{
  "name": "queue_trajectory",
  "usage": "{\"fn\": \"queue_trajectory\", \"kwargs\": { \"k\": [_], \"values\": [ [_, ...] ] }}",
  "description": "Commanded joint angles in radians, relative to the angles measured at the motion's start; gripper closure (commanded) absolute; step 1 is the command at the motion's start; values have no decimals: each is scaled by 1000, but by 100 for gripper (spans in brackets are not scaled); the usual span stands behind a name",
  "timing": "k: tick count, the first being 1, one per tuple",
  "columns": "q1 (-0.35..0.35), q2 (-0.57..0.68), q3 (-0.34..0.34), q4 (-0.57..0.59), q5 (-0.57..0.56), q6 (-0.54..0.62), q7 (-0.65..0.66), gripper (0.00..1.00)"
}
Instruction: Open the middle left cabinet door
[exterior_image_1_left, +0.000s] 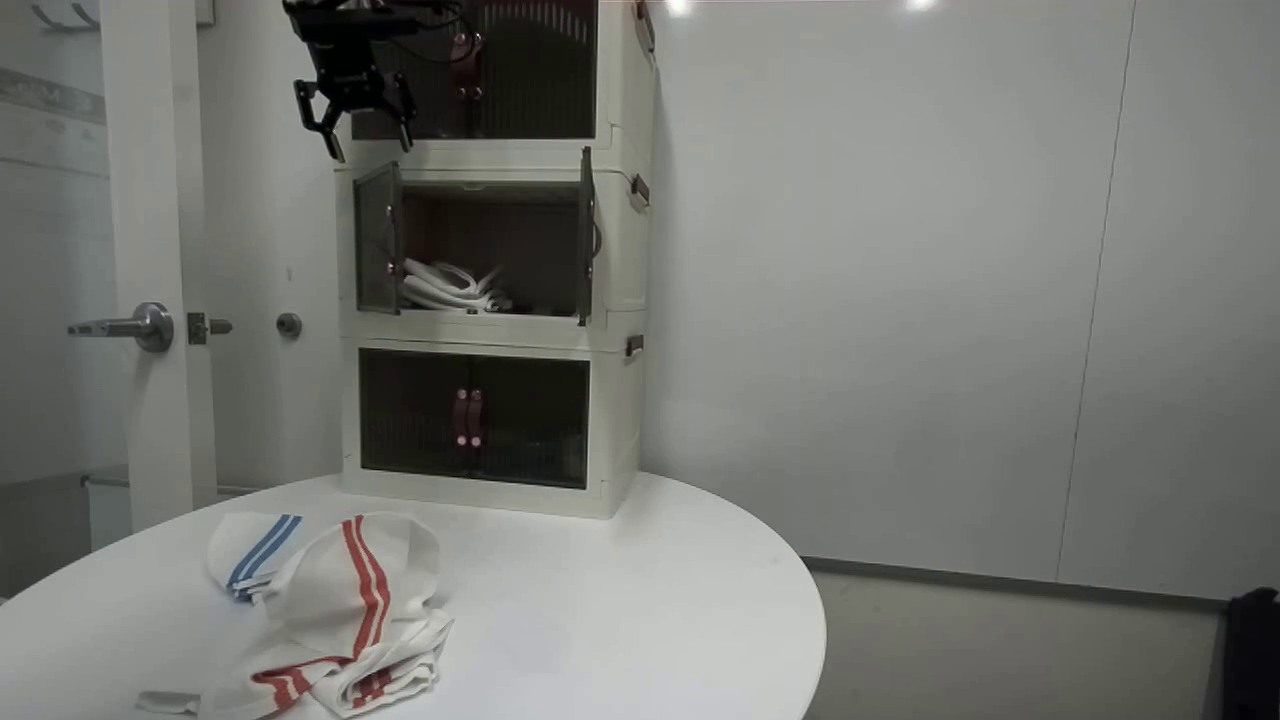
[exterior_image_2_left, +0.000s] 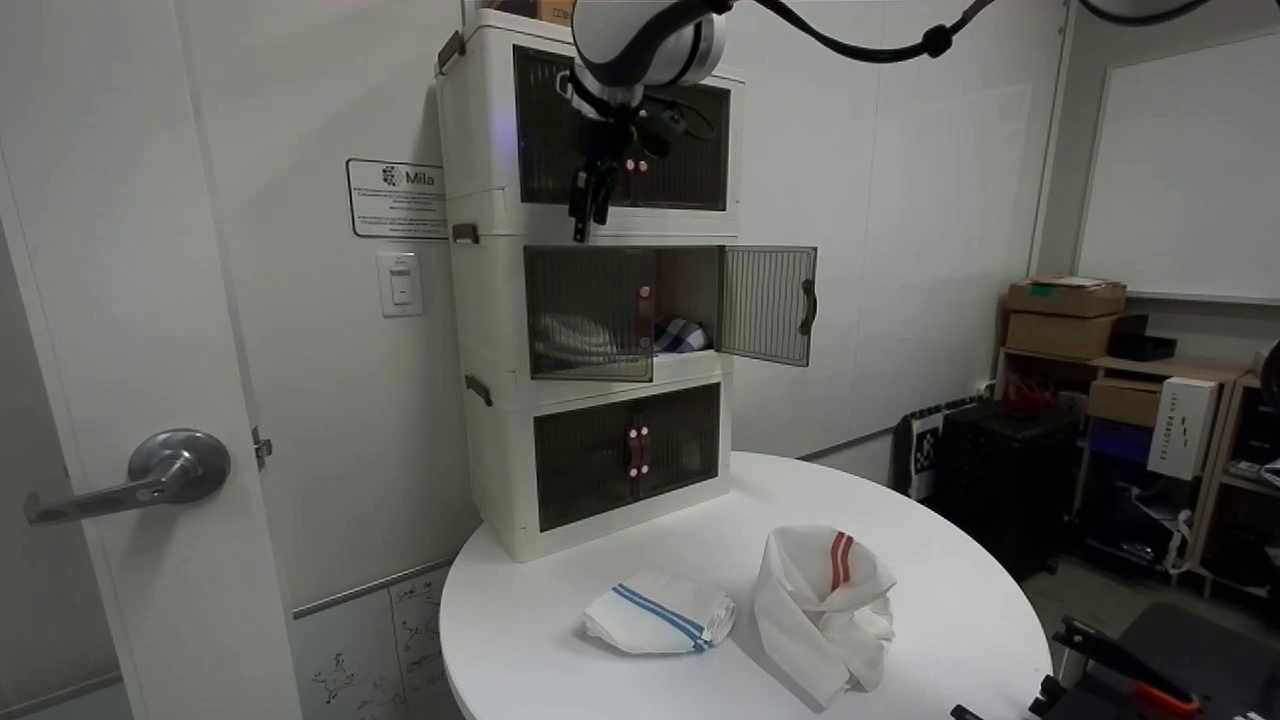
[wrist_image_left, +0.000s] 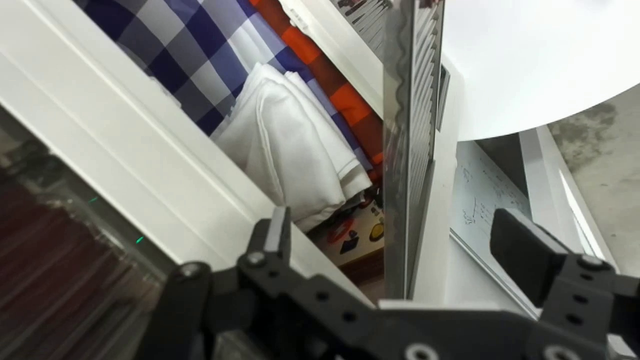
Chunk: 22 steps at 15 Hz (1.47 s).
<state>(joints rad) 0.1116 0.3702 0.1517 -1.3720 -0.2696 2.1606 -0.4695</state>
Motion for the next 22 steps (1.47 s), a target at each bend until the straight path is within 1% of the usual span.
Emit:
{"fn": "queue_trajectory", "kwargs": {
  "k": [1, 6, 11, 19, 22],
  "values": [
    [11, -14, -16, -50, -7, -26, 6, 0],
    [20, -43, 0, -140, 4, -22, 5, 0],
    [58, -84, 21, -188, -1, -19, 35, 0],
    [127, -101, 26, -197, -22, -7, 205, 0],
    [142, -110, 22, -198, -35, 26, 281, 0]
  ]
}}
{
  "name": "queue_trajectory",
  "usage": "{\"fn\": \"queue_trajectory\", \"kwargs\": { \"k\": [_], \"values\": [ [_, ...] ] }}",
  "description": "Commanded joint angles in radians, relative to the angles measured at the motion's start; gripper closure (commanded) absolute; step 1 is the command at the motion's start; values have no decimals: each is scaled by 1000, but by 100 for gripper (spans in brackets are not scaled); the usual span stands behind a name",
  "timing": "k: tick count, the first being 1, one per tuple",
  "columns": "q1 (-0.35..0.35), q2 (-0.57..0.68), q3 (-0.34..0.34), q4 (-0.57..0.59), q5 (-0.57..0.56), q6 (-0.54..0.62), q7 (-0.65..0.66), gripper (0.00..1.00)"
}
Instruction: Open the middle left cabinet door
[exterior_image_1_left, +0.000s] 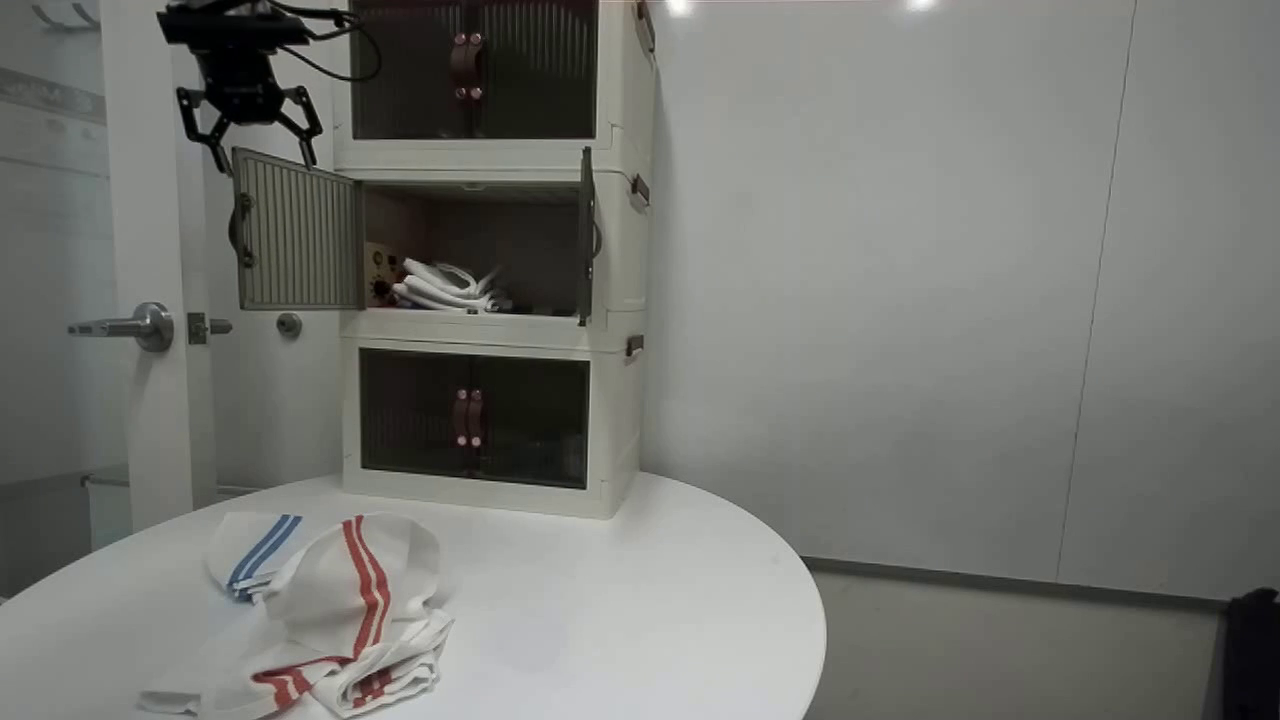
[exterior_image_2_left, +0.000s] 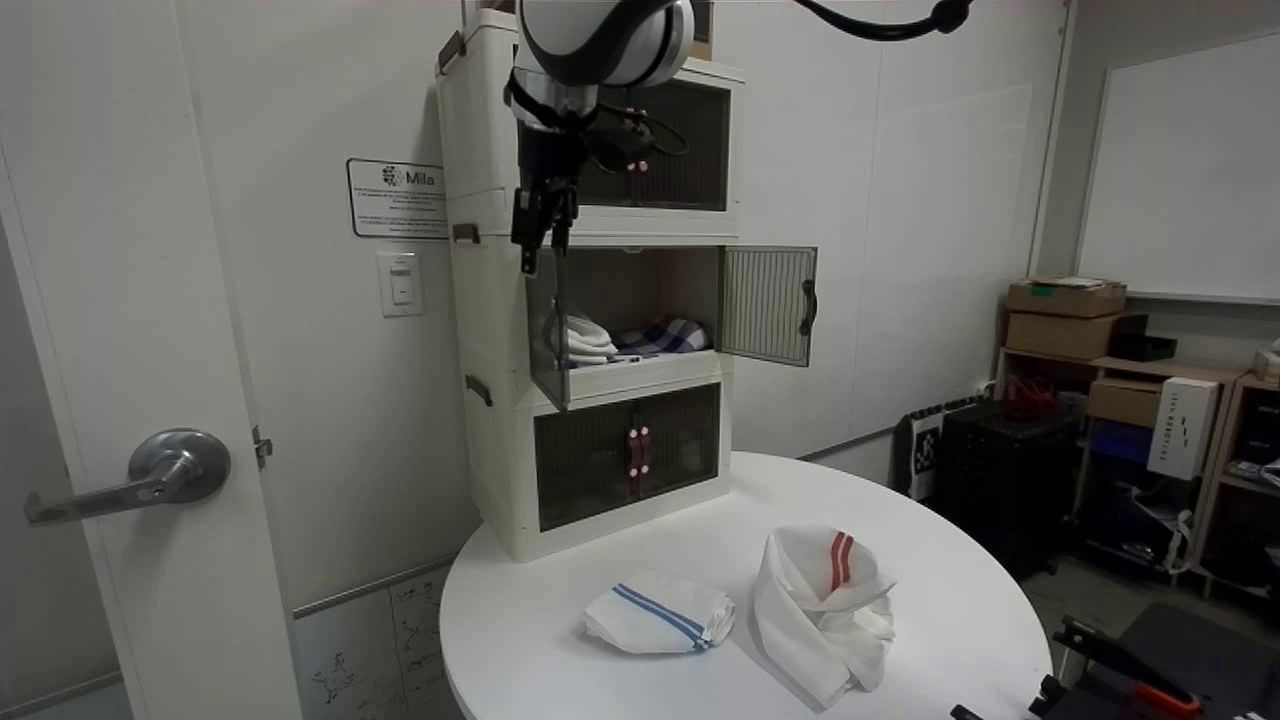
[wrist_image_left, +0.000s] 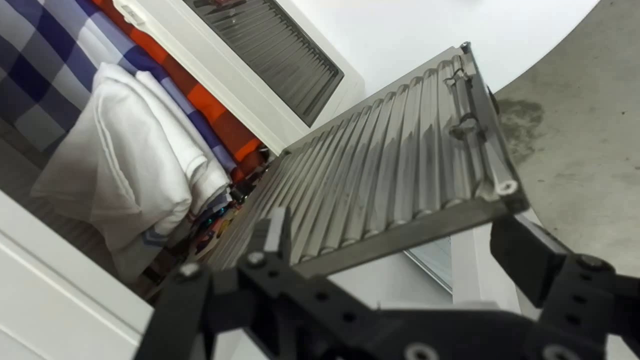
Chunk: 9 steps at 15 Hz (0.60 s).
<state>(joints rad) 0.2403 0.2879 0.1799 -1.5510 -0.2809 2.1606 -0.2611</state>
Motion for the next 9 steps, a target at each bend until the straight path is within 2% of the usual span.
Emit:
{"fn": "queue_trajectory", "kwargs": {
  "k": [1, 9],
  "values": [
    [15, -33, -7, -16, -23, 31, 90, 0],
    [-15, -137, -13, 17, 14, 108, 157, 0]
  ]
}}
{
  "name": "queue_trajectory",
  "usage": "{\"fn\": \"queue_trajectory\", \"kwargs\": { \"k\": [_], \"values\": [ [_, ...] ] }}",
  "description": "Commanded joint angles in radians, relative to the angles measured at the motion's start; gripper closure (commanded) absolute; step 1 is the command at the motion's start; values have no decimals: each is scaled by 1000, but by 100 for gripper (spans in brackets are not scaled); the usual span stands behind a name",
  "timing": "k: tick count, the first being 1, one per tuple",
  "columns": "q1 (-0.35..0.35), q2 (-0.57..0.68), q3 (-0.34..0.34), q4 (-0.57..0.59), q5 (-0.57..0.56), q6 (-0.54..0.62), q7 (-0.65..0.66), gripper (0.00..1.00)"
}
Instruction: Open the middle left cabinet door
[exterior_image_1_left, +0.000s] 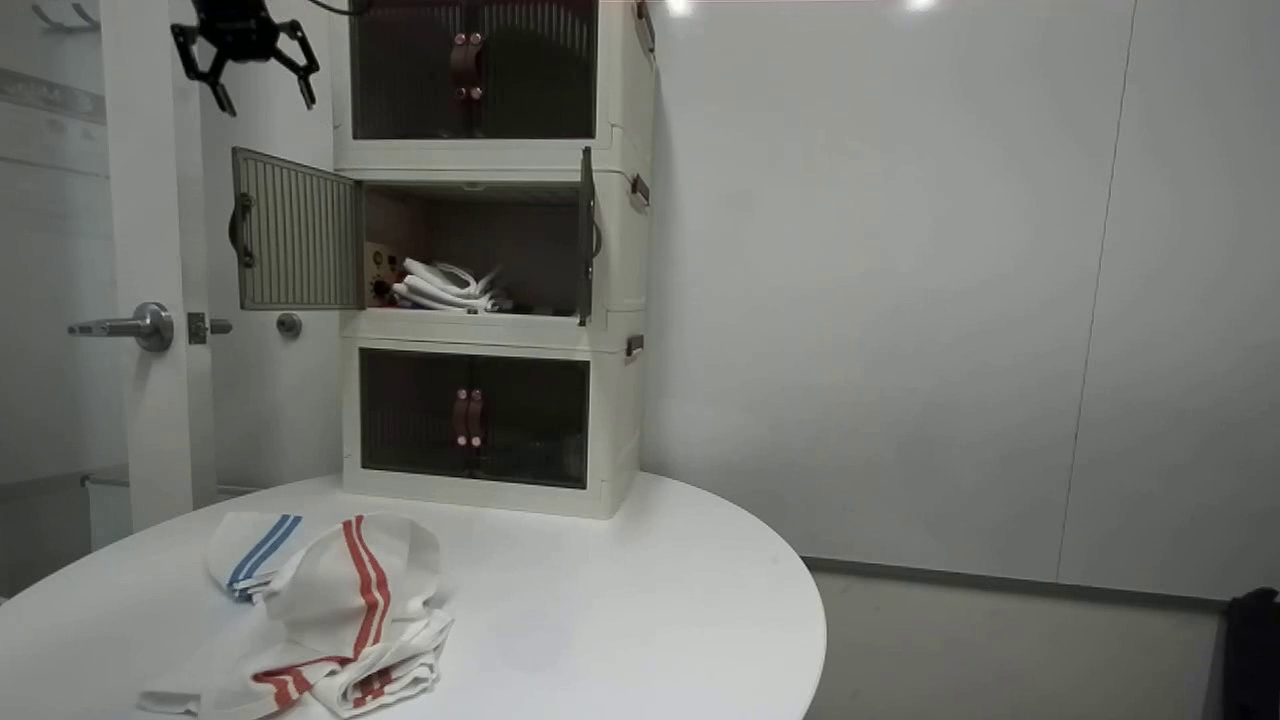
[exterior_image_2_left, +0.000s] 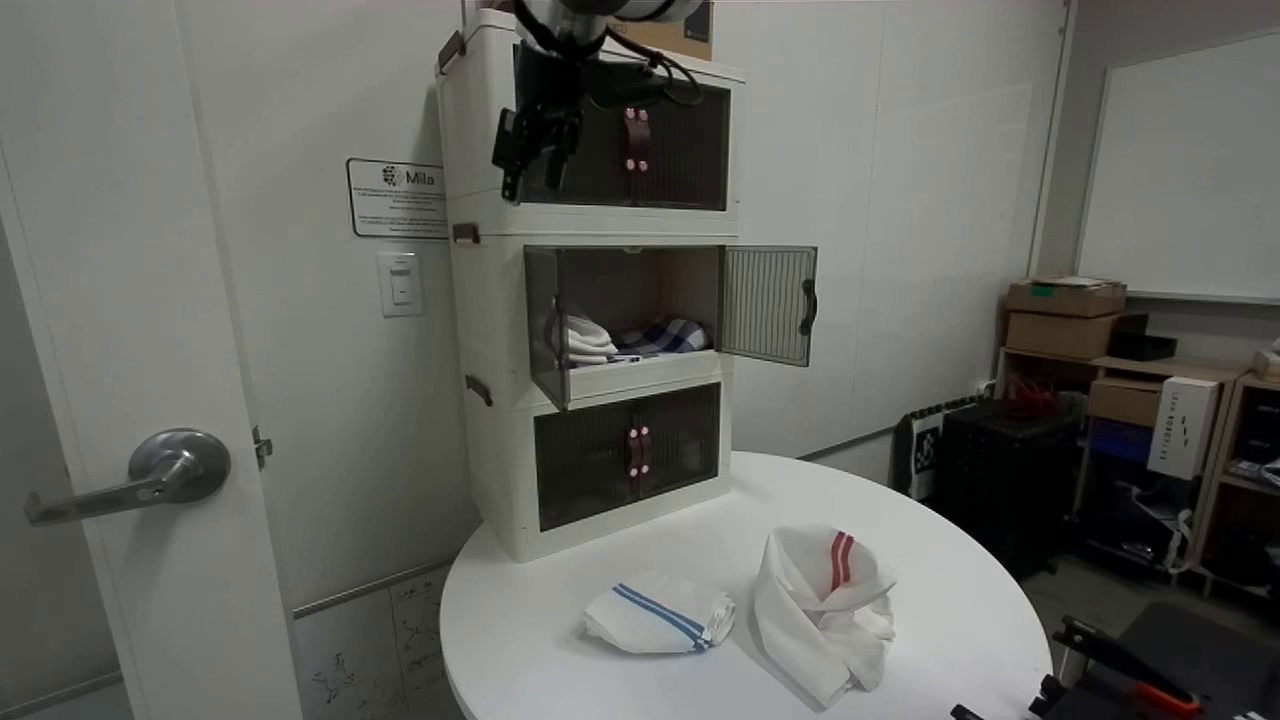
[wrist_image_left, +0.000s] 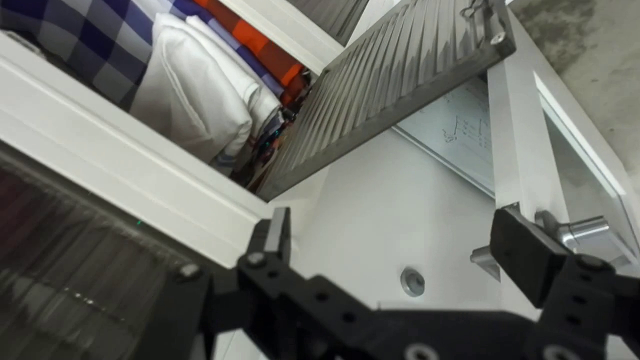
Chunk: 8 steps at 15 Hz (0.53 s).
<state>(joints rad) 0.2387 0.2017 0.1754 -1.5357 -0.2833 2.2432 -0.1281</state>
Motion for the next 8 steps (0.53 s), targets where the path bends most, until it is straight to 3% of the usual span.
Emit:
{"fn": "queue_trajectory", "kwargs": {
  "k": [1, 5, 8],
  "values": [
    [-22, -67, -12, 7, 21, 38, 29, 0],
    [-55, -118, -38, 16, -5, 75, 58, 0],
    [-82, -163, -66, -65, -47, 115, 68, 0]
  ]
}}
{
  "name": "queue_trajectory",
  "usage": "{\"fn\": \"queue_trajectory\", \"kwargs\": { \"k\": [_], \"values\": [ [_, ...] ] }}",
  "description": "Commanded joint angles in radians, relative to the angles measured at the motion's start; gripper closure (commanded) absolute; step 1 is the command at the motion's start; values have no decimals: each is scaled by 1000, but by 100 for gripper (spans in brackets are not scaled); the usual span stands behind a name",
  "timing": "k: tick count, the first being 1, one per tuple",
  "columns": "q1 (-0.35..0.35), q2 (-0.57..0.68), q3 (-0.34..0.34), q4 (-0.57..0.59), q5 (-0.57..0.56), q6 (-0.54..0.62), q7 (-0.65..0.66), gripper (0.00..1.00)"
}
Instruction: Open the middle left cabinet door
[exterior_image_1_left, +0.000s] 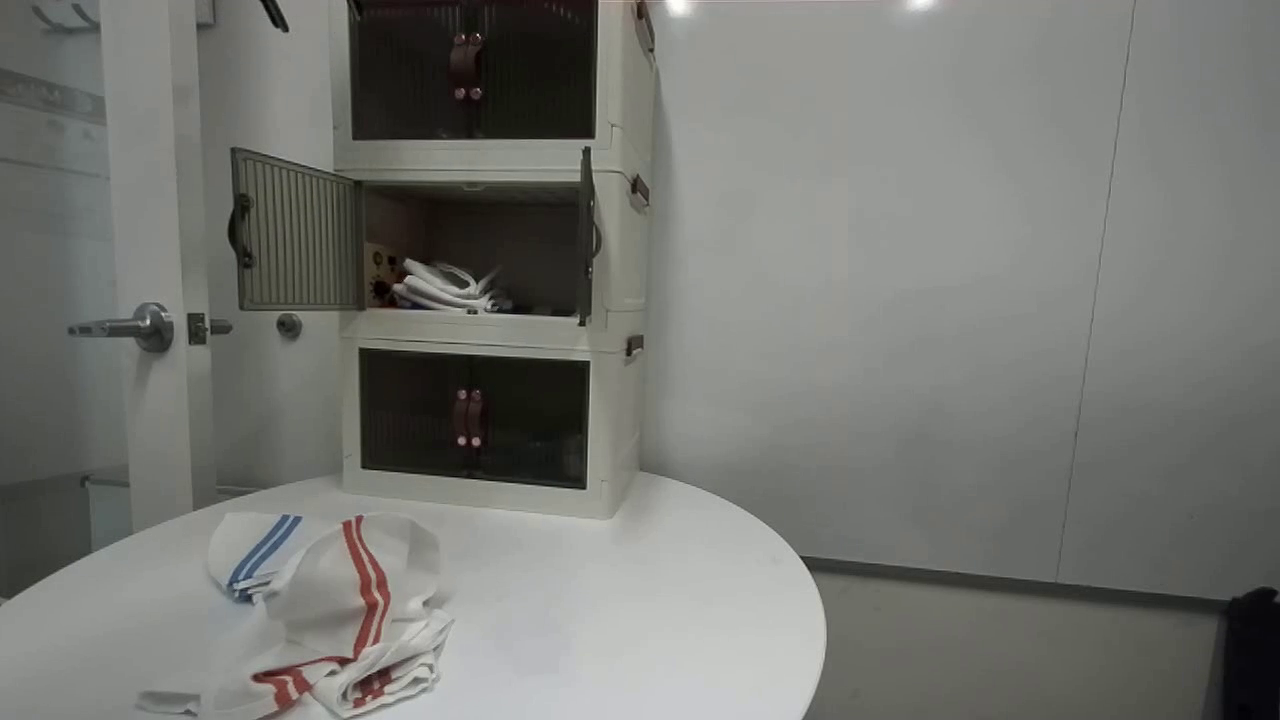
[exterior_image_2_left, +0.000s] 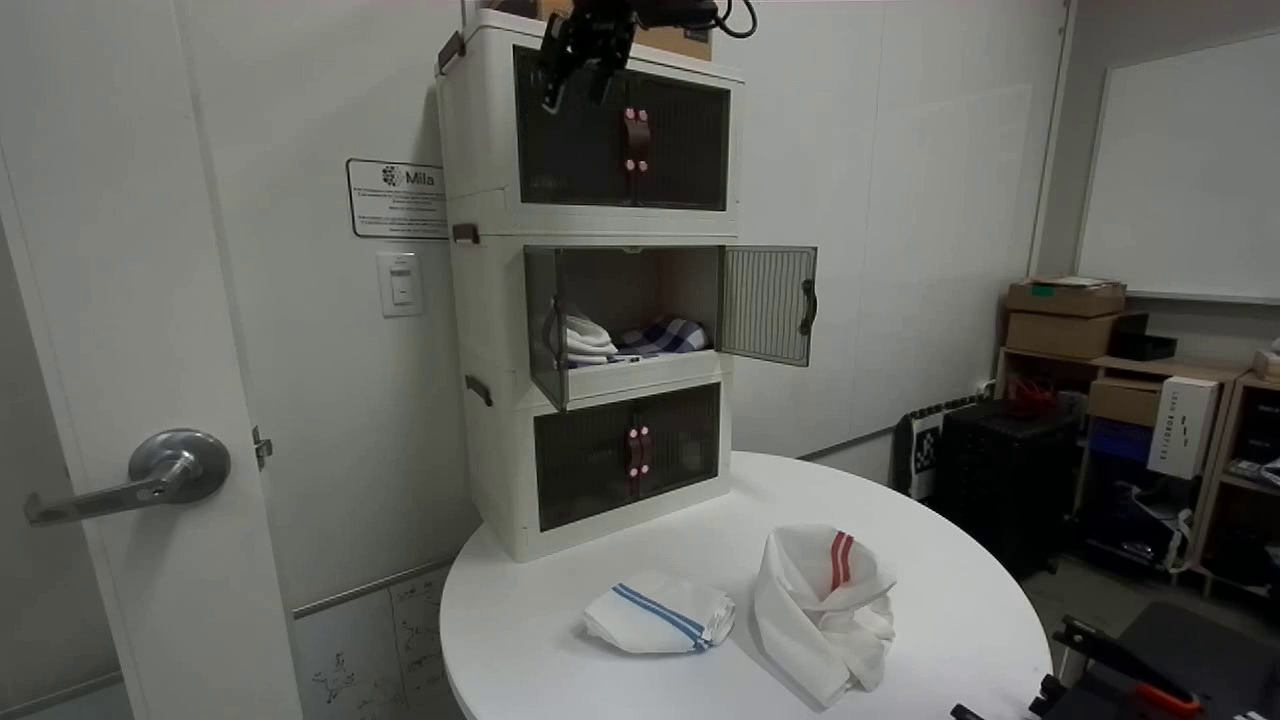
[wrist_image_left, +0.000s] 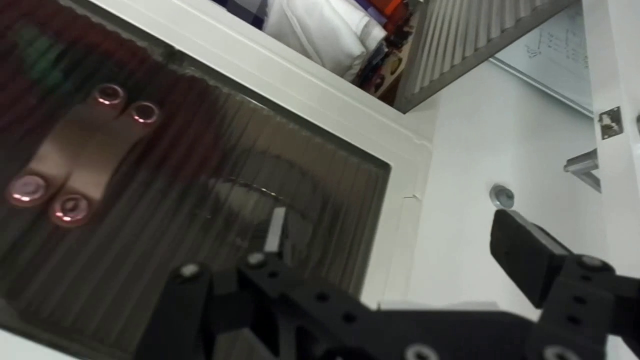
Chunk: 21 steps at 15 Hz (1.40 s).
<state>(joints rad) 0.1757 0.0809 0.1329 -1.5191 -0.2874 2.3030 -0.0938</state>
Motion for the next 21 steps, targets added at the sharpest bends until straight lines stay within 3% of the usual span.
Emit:
{"fn": "queue_trajectory", "kwargs": {
  "k": [1, 5, 10, 15, 21],
  "values": [
    [-28, -58, -31, -127, -50, 76, 33, 0],
    [-63, -122, -53, -350, -138, 200, 113, 0],
    [-108, -234, -70, -629, -116, 312, 166, 0],
    [-192, -388, -66, -863, -192, 385, 289, 0],
    [-179, -503, -71, -1034, 23, 387, 288, 0]
  ]
}}
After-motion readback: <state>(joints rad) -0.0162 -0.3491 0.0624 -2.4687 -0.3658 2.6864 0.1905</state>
